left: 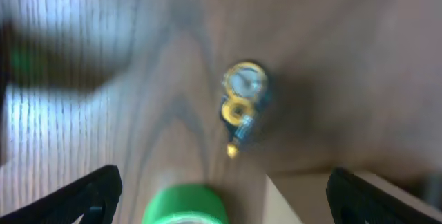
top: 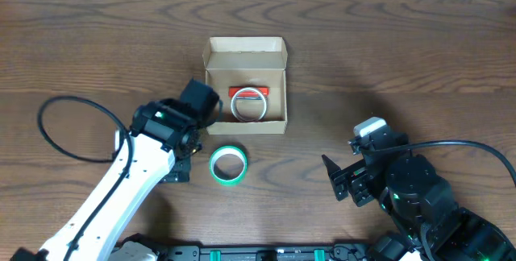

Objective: Pack container
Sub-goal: 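Move the left gripper over the correction-tape dispenser, then lower the left gripper and grasp the correction-tape dispenser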

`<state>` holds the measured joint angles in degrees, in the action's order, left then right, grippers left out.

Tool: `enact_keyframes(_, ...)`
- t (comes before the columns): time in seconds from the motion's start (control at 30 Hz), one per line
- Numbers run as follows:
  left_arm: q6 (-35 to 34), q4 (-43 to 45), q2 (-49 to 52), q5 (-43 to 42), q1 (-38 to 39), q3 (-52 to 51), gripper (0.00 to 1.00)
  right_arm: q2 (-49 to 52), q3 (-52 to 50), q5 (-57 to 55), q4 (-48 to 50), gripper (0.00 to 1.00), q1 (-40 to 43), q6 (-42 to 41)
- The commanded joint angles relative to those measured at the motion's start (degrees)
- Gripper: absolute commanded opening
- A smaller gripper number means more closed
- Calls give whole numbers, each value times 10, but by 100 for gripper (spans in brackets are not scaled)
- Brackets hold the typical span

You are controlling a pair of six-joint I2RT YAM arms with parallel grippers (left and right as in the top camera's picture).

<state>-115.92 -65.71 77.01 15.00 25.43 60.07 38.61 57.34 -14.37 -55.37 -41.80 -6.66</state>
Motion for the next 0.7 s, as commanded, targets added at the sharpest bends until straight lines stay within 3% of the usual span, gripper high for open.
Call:
enact_keyframes(0.0, -18, 49, 10, -66, -45, -59, 96, 0, 0, -2, 0, 99, 1, -4)
enact_keyframes(0.27, 106, 174, 47, -121, -127, -125, 96, 0, 0, -2, 0, 99, 1, -4)
enact_keyframes(0.67, 183, 250, 142, -166, -166, -126, 96, 0, 0, -2, 0, 99, 1, -4)
